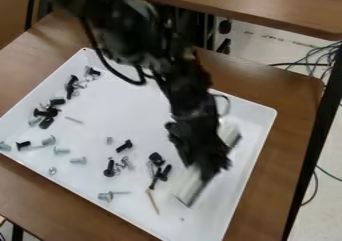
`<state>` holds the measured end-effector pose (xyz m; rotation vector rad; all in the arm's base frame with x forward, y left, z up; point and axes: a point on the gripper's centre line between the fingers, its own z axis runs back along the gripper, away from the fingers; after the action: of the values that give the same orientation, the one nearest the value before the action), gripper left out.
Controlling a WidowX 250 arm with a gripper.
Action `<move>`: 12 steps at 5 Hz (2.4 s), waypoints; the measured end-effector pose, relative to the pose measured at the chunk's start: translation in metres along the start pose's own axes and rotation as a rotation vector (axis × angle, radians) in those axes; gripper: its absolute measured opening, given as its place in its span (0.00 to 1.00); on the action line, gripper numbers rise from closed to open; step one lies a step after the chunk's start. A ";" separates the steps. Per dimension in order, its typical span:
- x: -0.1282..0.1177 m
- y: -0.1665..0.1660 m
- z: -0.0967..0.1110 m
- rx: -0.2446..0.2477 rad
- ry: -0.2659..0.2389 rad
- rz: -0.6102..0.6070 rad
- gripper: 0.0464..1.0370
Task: Sweep into pile
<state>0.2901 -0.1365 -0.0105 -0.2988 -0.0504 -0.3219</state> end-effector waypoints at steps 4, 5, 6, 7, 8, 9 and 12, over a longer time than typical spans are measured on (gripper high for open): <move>-0.003 0.015 -0.032 0.105 0.008 0.085 0.31; -0.045 0.050 -0.019 0.151 0.042 0.162 0.31; -0.062 0.087 -0.008 0.188 0.077 0.197 0.31; -0.073 0.132 0.005 0.227 0.128 0.193 0.31; -0.077 0.168 0.011 0.244 0.190 0.153 0.31; -0.082 0.203 0.022 0.263 0.231 0.104 0.31; -0.085 0.267 0.042 0.277 0.311 -0.149 0.31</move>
<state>0.2944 0.1436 -0.0538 0.0319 0.1884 -0.5006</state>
